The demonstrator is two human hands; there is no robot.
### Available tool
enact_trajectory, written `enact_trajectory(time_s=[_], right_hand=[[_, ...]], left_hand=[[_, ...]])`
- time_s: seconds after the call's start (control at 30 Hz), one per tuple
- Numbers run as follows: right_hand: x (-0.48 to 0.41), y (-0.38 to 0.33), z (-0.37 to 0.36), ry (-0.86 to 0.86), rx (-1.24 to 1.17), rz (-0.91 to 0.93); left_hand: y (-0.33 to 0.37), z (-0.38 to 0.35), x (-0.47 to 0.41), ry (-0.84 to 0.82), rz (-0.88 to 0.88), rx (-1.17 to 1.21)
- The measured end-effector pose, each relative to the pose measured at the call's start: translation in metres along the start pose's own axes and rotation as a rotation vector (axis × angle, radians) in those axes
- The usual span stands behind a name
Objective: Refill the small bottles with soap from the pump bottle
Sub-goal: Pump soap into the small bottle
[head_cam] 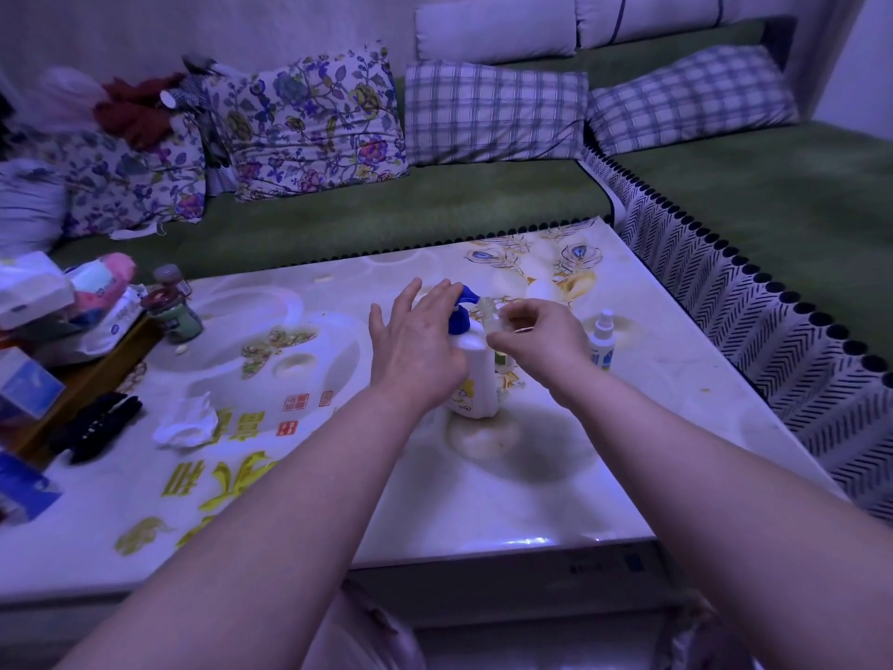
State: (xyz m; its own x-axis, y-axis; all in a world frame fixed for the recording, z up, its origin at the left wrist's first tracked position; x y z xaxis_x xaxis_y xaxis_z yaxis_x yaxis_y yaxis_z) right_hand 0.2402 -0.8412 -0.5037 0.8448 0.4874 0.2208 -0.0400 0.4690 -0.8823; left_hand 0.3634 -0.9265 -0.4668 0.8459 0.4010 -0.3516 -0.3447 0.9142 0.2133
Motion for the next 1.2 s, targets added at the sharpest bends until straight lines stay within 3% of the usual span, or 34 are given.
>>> enact_trajectory(time_s=[1.2], right_hand=[[0.002, 0.004, -0.001, 0.006, 0.014, -0.058]], left_hand=[[-0.001, 0.000, -0.001, -0.035, 0.015, -0.005]])
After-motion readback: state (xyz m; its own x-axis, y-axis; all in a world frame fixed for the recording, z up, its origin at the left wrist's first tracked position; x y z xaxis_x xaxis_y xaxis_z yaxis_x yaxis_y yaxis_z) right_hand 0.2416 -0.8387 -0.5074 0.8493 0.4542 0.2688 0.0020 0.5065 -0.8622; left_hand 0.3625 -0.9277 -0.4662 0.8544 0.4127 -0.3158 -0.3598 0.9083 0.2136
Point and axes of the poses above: each hand's wrist, its own x-axis away from the middle knuckle, its own z-axis out of the back of the hand, y = z × x, the point moved 5 cm from there along -x, towards the middle knuckle, and after that the axes turned 14 degrees about -z, right-handed, at the moved point
